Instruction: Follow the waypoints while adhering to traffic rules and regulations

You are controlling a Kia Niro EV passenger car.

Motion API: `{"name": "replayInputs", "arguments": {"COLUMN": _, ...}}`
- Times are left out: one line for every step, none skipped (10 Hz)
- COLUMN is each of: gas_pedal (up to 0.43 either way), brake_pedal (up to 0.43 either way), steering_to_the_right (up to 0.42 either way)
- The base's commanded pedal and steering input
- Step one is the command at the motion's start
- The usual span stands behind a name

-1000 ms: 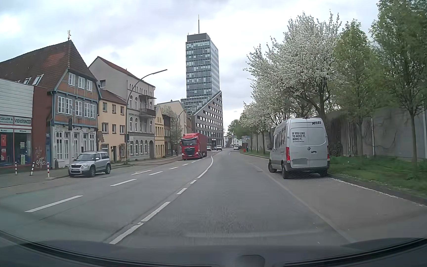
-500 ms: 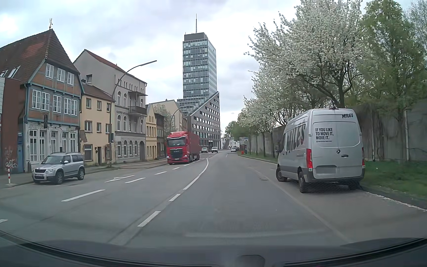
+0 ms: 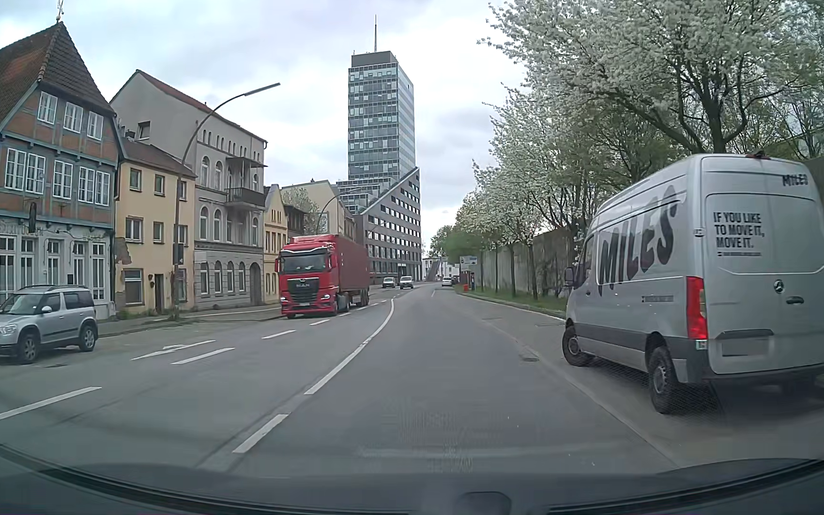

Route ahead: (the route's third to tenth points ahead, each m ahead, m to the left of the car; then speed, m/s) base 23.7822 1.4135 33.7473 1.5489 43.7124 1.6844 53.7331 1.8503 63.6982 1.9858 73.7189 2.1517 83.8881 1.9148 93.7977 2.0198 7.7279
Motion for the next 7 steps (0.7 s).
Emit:
{"name": "replayInputs", "arguments": {"gas_pedal": 0.110, "brake_pedal": 0.000, "steering_to_the_right": 0.002}}
{"name": "replayInputs", "arguments": {"gas_pedal": 0.110, "brake_pedal": 0.000, "steering_to_the_right": 0.000}}
{"name": "replayInputs", "arguments": {"gas_pedal": 0.110, "brake_pedal": 0.000, "steering_to_the_right": -0.003}}
{"name": "replayInputs", "arguments": {"gas_pedal": 0.110, "brake_pedal": 0.000, "steering_to_the_right": -0.004}}
{"name": "replayInputs", "arguments": {"gas_pedal": 0.110, "brake_pedal": 0.000, "steering_to_the_right": -0.007}}
{"name": "replayInputs", "arguments": {"gas_pedal": 0.110, "brake_pedal": 0.000, "steering_to_the_right": -0.013}}
{"name": "replayInputs", "arguments": {"gas_pedal": 0.110, "brake_pedal": 0.000, "steering_to_the_right": -0.017}}
